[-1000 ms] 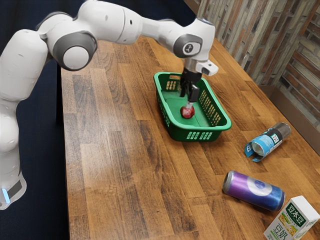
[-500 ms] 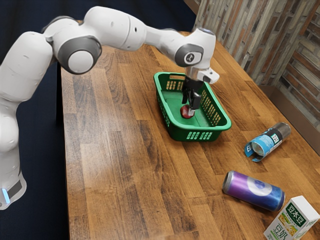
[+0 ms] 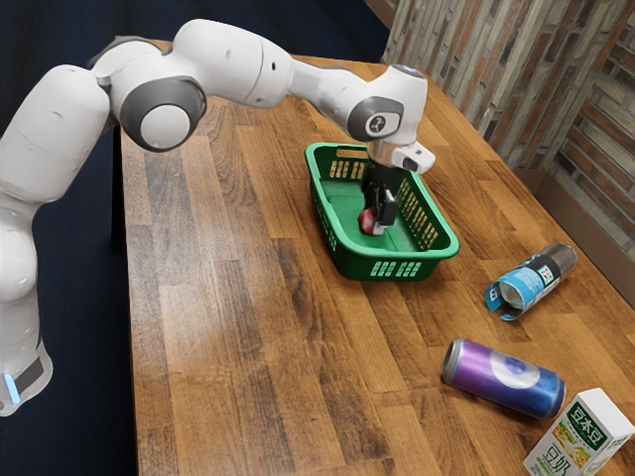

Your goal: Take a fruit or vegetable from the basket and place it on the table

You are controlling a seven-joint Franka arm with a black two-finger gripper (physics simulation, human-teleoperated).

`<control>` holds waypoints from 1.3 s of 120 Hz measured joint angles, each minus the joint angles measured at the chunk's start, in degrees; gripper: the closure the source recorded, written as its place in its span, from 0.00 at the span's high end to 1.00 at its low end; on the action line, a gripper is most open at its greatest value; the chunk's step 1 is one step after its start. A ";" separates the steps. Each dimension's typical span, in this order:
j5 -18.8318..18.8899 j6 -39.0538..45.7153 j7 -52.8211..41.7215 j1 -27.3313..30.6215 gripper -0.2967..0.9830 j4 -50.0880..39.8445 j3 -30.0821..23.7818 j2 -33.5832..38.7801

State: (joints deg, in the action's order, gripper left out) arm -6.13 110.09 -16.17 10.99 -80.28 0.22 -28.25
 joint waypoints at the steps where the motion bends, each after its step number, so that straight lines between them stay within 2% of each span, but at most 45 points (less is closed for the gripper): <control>1: 0.04 0.03 0.01 0.00 0.49 0.00 0.00 0.00; 21: 0.67 0.20 0.19 0.36 0.45 0.54 0.29 0.91; 34: 0.64 -1.64 0.11 0.00 0.46 0.70 0.07 7.82; 50: 0.51 -6.21 -0.02 -6.66 0.48 0.56 -0.49 14.26; 56: 0.47 -7.63 -0.08 -8.63 0.48 0.51 -3.10 15.48; 68: 0.63 -9.65 -0.14 -11.52 0.48 0.14 -7.44 16.05; 94: 1.08 -9.43 -0.16 -13.62 0.48 -5.33 -8.49 14.75; 112: 1.23 -8.40 0.02 -14.77 0.48 -5.82 -12.47 14.39; 141: 1.20 -6.30 0.05 -14.49 0.67 -5.78 -12.57 10.31; 156: 1.55 -5.83 -0.11 -14.02 0.73 -5.63 -11.62 10.65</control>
State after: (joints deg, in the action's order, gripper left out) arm -4.58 104.26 -16.28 -3.03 -85.91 -11.40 -17.61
